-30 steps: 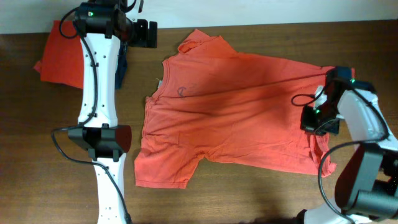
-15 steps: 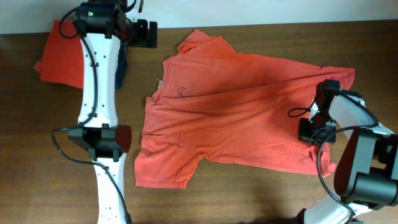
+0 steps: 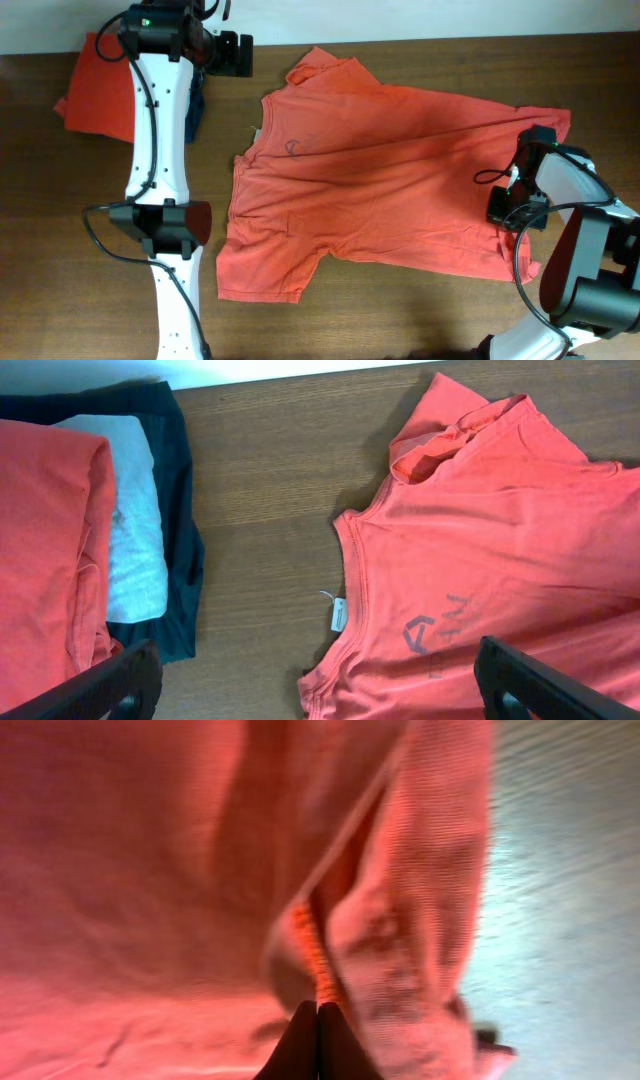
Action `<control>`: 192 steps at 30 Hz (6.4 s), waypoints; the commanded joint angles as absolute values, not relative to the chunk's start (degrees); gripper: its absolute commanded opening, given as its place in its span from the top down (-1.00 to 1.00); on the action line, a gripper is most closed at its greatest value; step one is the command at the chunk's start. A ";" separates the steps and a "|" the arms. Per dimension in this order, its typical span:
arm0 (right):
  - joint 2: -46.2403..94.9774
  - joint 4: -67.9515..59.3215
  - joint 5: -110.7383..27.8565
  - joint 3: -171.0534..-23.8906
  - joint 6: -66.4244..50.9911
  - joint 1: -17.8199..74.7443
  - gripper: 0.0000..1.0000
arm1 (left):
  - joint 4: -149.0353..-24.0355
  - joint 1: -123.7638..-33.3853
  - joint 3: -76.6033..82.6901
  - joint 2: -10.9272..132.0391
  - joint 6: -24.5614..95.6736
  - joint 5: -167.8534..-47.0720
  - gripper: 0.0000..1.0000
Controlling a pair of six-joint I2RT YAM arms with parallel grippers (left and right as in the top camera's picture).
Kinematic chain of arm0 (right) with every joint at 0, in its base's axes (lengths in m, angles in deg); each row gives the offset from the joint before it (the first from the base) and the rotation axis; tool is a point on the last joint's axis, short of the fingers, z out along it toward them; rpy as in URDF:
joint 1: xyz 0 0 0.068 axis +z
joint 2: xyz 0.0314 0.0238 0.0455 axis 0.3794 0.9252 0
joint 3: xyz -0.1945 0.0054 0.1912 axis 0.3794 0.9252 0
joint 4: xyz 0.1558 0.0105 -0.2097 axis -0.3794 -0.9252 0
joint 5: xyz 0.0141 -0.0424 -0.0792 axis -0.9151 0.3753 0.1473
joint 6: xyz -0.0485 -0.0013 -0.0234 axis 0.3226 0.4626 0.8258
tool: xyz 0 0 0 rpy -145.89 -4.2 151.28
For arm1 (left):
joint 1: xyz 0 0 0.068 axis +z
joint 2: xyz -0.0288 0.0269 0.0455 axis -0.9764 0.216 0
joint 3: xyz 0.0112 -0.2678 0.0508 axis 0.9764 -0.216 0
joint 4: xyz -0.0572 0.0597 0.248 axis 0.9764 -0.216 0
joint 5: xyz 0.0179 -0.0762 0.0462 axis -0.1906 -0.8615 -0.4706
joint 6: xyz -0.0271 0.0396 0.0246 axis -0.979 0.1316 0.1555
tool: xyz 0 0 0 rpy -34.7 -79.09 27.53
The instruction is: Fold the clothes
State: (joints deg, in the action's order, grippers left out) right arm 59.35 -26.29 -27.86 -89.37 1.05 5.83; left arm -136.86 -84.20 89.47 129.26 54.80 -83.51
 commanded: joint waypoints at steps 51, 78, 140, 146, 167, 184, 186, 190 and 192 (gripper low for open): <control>61.47 -19.45 -22.48 -88.52 1.83 5.15 0.92 | -128.38 -95.00 31.41 128.83 49.91 -86.92 0.99; 61.58 -42.47 -45.34 -107.76 1.86 -12.14 0.92 | -127.97 -94.56 31.41 128.83 49.91 -84.97 0.99; 61.71 -31.67 -26.48 -87.67 -6.82 -12.99 0.92 | -127.88 -89.97 31.41 128.80 49.29 -84.95 0.99; 61.71 -29.64 -22.26 -87.67 -6.82 -18.45 0.92 | -127.88 -89.34 31.44 128.80 49.32 -84.93 0.99; 61.71 -26.07 -34.83 -100.78 -6.56 -30.58 0.09 | -127.77 -87.85 31.89 128.76 49.32 -84.58 0.99; 61.71 -23.91 -45.43 -102.86 -4.72 -19.59 -0.59 | -123.55 -88.88 53.21 111.97 49.32 -87.99 0.17; 61.71 -21.81 -44.36 -102.86 -2.34 -15.35 -0.82 | -121.47 -88.88 53.07 112.72 49.32 -87.57 0.51; 61.71 -19.34 -38.59 -102.86 -1.55 -10.34 -0.97 | -120.60 -89.38 52.94 115.25 49.34 -87.59 0.99; 61.71 -18.38 -37.15 -102.86 -1.55 -9.54 -0.97 | -119.40 -89.97 52.83 116.87 49.32 -87.64 0.99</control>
State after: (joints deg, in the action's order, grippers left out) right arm 61.60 -19.25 -41.74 -101.81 -2.54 -10.39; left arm -120.58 -89.25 53.51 113.29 49.21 -87.81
